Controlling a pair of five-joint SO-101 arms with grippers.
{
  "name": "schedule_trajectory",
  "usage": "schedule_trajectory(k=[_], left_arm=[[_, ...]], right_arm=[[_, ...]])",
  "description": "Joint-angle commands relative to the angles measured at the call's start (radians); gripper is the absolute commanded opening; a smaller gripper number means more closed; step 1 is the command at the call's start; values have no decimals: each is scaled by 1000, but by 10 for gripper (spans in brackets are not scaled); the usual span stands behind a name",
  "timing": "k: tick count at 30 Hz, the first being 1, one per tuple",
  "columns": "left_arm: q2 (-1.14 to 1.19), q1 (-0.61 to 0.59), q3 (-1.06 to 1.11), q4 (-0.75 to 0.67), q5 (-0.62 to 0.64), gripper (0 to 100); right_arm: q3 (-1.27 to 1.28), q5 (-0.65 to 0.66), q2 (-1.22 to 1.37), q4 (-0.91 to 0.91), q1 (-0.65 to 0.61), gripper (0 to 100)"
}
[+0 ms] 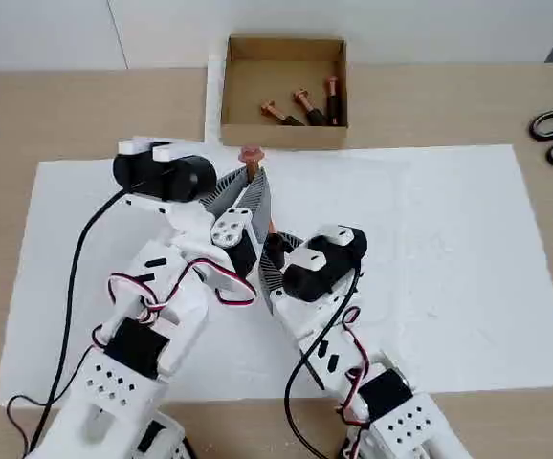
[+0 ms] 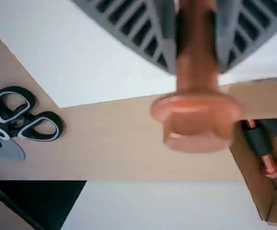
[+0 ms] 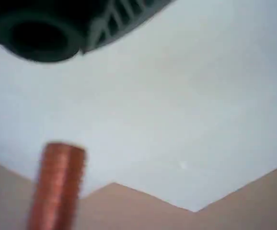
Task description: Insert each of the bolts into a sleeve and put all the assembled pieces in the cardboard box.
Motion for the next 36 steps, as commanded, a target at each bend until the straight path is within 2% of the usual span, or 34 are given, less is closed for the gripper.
schedule_trajectory(k=[1, 9, 25, 36], left_arm=[[-34, 40, -2, -35, -81, 6], [-44, 77, 25, -35, -201, 6], [-374, 75, 226, -40, -199, 6], [-381, 78, 410, -365, -198, 6]], right_arm=[[-8, -9, -12, -24, -4, 4], [-8, -9, -12, -18, -4, 4], [-3, -8, -12, -16, -4, 4], [-3, -8, -12, -15, -4, 4]])
